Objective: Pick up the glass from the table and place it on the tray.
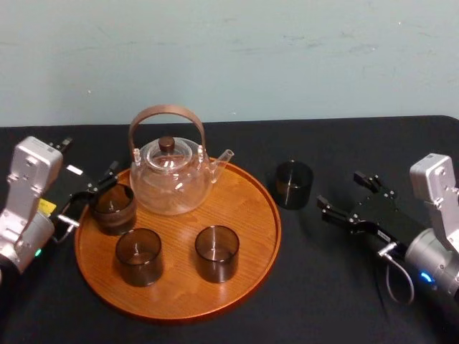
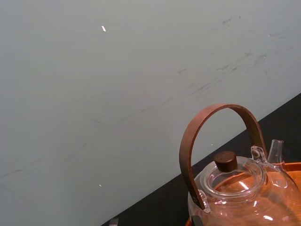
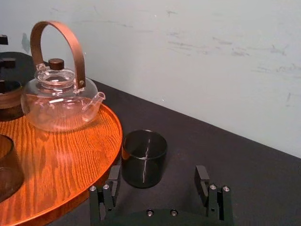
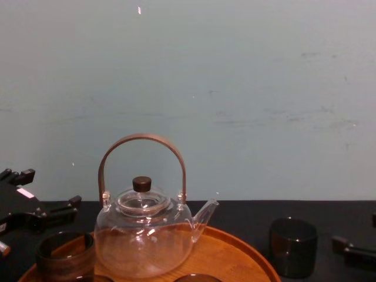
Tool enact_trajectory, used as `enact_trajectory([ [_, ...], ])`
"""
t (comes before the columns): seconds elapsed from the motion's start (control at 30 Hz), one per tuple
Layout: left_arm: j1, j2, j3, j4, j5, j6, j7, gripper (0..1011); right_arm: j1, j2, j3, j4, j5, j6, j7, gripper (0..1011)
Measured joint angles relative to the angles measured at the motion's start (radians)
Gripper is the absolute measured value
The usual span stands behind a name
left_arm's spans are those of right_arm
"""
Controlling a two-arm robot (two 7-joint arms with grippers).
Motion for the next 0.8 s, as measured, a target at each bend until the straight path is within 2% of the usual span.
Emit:
enact_trajectory([
  [0.37, 0.0, 0.0, 0.0, 0.0, 0.0, 0.0, 0.0, 1001, 0.075, -0.045, -0.026, 0.081, -0.021, 0.019, 0.046, 1002],
  [0.8, 0.0, 0.0, 0.0, 0.0, 0.0, 0.0, 0.0, 1001, 0.157, -0.074, -0.064, 0.171, -0.031, 0.029, 0.082, 1002],
])
